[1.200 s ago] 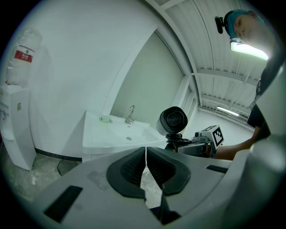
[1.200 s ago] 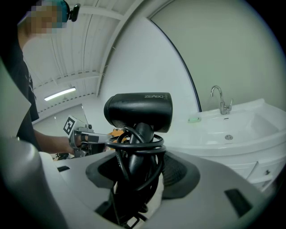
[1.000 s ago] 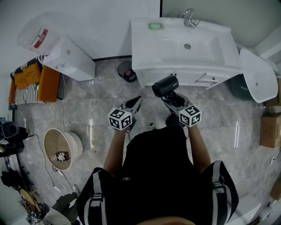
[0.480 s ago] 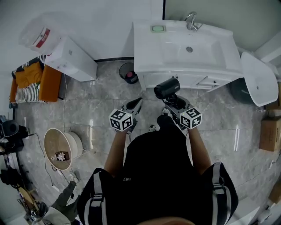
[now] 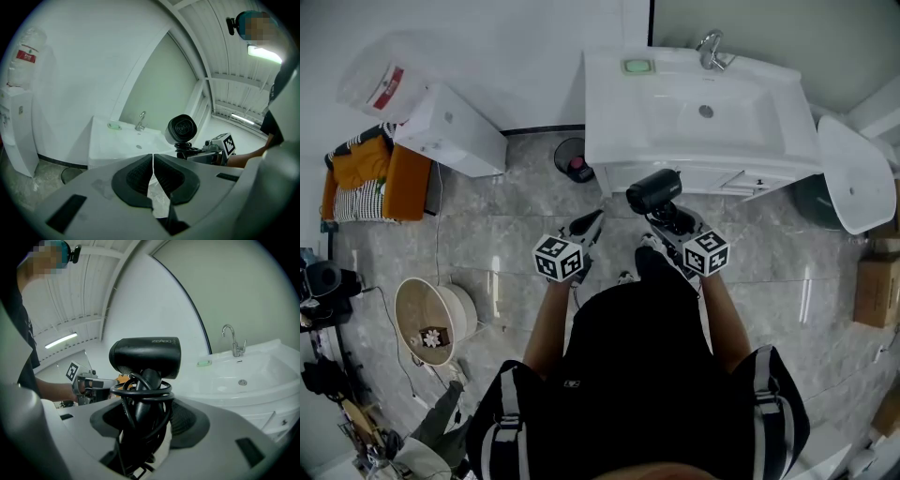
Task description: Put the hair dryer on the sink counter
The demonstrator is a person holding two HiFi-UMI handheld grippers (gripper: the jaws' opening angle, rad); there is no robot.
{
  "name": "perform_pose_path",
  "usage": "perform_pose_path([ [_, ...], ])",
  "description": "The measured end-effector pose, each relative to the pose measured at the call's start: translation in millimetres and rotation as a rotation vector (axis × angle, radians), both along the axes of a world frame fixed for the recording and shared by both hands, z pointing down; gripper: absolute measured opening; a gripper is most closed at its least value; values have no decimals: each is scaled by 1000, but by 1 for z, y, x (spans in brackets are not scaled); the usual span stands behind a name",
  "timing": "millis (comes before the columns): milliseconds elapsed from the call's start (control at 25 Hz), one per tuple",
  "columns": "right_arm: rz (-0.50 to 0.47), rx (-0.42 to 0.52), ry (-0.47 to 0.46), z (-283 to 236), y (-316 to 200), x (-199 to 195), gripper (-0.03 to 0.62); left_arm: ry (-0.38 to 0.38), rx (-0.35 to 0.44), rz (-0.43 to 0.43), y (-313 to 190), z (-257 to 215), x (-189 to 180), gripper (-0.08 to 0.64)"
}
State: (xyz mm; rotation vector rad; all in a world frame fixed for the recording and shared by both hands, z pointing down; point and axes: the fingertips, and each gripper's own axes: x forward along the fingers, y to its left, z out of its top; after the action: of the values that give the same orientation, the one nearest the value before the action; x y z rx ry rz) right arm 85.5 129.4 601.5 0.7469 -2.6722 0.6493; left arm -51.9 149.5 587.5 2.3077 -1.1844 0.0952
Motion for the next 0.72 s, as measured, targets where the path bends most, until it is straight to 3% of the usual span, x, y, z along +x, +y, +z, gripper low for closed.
perform_pose_path([
  [720, -59, -26, -30, -6, -82, -20, 302, -27, -44, -60, -64, -5, -13, 20],
])
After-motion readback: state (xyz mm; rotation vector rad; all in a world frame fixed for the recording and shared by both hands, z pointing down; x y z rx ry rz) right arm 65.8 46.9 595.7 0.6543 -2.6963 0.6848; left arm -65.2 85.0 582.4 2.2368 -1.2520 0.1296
